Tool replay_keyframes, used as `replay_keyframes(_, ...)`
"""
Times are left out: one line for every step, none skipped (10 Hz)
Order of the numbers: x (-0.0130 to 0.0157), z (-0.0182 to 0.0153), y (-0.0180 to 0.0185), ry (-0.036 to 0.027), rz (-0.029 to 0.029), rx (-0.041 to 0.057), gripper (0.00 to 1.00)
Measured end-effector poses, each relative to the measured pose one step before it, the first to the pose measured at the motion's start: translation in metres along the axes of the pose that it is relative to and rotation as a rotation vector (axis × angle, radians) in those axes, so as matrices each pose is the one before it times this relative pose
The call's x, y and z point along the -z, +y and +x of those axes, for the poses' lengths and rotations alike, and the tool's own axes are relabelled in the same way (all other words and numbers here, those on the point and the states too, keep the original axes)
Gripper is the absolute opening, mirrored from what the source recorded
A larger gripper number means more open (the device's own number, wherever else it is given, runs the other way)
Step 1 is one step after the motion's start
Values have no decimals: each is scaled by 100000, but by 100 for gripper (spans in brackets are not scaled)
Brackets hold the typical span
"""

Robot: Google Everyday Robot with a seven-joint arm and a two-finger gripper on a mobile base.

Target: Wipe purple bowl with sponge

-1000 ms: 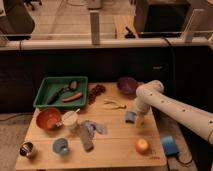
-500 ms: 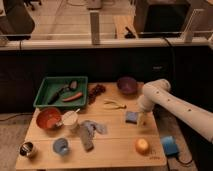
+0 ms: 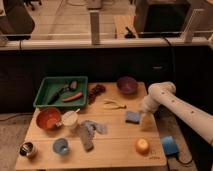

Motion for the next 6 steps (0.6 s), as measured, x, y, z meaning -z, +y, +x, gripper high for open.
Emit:
replay_keyframes(-383,79,-57,-454,-739,-291,78)
replay_keyframes(-352,-15,102,-178,-978,86,71)
replay_keyframes(-254,11,115,-263,-685,-100,60)
replay_keyframes(-198,138,137,-78,-519,-304,49)
replay_keyframes(-99,44,21,-160,-147,-247,42)
replay_keyframes(-155,99,25,-43,-230,-382,39)
